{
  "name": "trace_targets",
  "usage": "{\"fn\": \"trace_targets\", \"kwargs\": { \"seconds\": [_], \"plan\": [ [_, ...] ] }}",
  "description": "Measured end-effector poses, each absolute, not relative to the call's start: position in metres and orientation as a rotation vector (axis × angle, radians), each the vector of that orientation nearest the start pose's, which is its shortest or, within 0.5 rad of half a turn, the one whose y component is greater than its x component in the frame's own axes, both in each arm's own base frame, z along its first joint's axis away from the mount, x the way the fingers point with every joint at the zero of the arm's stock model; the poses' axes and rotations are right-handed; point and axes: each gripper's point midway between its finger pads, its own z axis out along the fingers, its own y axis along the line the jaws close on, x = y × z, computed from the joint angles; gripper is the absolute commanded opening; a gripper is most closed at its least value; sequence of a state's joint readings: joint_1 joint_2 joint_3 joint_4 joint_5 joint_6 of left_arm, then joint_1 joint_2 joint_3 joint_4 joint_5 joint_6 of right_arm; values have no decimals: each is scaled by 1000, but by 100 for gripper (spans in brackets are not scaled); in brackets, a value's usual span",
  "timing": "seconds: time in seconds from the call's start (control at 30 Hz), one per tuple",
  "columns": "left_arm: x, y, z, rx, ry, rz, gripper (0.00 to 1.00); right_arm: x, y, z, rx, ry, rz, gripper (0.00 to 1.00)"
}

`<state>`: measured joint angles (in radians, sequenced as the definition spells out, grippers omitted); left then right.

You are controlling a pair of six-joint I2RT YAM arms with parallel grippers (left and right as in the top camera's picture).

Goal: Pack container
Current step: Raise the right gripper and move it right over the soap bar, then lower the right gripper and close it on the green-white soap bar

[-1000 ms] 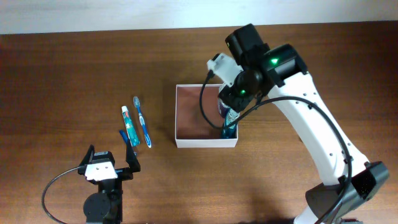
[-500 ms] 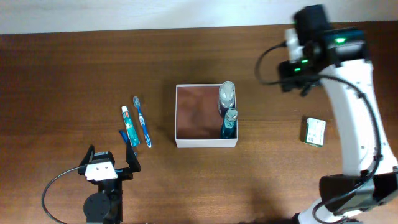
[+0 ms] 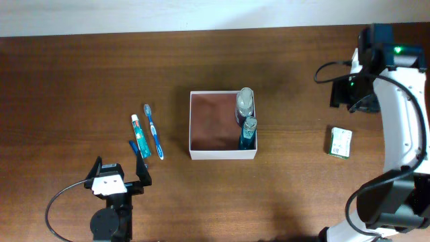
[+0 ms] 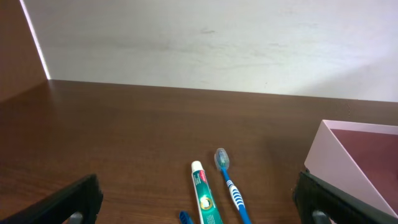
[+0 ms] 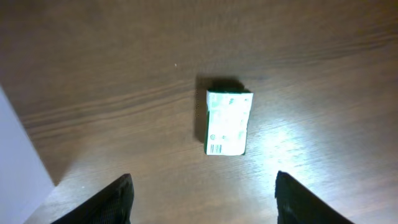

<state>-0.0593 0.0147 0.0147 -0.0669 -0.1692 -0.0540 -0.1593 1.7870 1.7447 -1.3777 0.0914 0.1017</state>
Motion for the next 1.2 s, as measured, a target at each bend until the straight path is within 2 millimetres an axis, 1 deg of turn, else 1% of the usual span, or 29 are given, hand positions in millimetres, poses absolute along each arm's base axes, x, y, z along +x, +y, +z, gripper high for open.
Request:
{"fn": "trace_targets", "kwargs": {
  "seconds": [0.2,0.33,0.4,0.47,0.63,0.73,0.93,1.07,1.2],
  "plan": [
    [245,14,161,-125,1632,52,99,352,-82,131,465,2972,-133,66],
    [245,14,161,-125,1632,52,99,348,-91,106,536,2965,-128,66],
    [245,14,161,-125,1632,52,99,346,-98,95,578,2955,-126,70],
    [245,14,161,-125,1632,52,100,341,-108,85,638,2945,-127,78],
    [245,14,161,-125,1632,52,99,323,-129,60,762,2934,-117,83],
    [245,14,161,-125,1632,52,99,316,-133,47,790,2932,-111,84],
    [245,14,161,-125,1632,52,99,311,-127,24,745,2936,-87,86],
    [245,14,161,-125,1632,52,99,311,-126,18,732,2926,-82,87],
    [245,14,161,-125,1632,52,99,313,-126,17,729,2917,-82,86]
  ]
}}
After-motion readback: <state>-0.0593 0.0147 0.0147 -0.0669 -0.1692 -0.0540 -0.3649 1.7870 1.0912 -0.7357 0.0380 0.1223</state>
